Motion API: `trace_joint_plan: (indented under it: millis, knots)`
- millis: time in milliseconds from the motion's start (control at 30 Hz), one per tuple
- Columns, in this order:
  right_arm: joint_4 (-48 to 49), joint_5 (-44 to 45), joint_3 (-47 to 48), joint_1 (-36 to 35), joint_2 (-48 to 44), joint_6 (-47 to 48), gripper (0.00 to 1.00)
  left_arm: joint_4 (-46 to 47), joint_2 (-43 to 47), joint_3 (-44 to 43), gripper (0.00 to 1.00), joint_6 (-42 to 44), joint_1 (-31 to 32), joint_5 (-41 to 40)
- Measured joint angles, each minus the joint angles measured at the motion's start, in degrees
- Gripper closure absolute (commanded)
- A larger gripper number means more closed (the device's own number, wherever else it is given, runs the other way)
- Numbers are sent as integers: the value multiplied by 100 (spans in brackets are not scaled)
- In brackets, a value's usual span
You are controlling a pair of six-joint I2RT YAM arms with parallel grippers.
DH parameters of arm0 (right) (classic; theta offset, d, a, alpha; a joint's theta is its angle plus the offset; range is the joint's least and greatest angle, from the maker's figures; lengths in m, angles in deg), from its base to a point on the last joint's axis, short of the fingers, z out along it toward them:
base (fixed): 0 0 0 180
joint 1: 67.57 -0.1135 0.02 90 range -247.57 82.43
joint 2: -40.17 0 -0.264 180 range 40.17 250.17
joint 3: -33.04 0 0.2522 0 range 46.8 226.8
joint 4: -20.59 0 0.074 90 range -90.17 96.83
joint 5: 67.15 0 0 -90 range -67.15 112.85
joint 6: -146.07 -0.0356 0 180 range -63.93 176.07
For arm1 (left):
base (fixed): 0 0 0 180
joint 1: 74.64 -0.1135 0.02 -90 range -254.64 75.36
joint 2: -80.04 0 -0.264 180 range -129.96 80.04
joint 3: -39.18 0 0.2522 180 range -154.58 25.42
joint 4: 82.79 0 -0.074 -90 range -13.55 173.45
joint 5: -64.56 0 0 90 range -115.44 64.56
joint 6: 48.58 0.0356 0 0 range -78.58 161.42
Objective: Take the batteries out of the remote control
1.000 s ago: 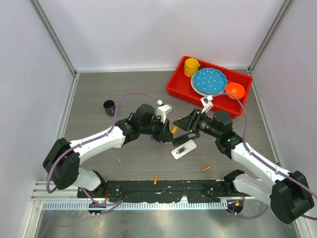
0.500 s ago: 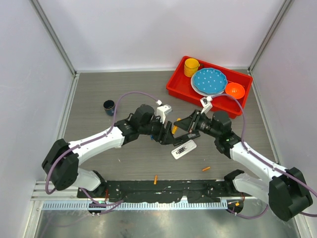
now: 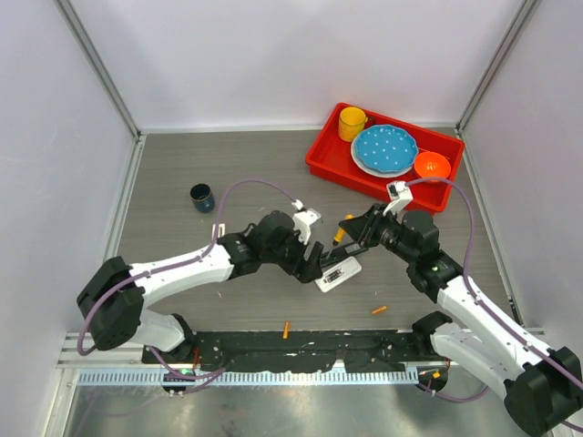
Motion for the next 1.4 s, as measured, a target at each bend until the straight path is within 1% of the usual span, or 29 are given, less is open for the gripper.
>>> trace_joint_plan:
  millis: [167, 367, 500, 733, 800, 933, 1167, 1300, 1367, 1400]
  knots:
    - [-413, 527, 76, 0, -142, 411, 99, -28, -640, -74, 21, 35, 597, -588]
    - [-649, 752, 74, 0, -155, 553, 99, -24, -1484, -260, 20, 68, 1209, -1191]
    - [-686, 785, 17, 0, -254, 568, 99, -22, -1672, -299, 20, 72, 1397, -1591]
    - [-693, 809, -160, 0, -343, 568, 99, 76, -1746, -321, 21, 133, 1432, -2107]
    - [-697, 817, -192, 0, -341, 568, 99, 155, -1827, -321, 23, 140, 1432, -2170]
    - [-693, 848, -243, 0, -339, 570, 99, 356, -1980, -328, 34, 175, 1432, -2238]
    - [-673, 894, -400, 0, -337, 560, 99, 616, -2059, -328, 37, 205, 1432, -2212]
    - [-612, 901, -586, 4, -337, 529, 99, 704, -2087, -328, 48, 245, 1429, -2170]
    - [-588, 914, -669, 4, -319, 518, 99, 715, -2092, -328, 51, 282, 1429, -2142]
    - [-584, 918, -691, 7, -302, 509, 99, 715, -2092, -328, 56, 291, 1429, -2133]
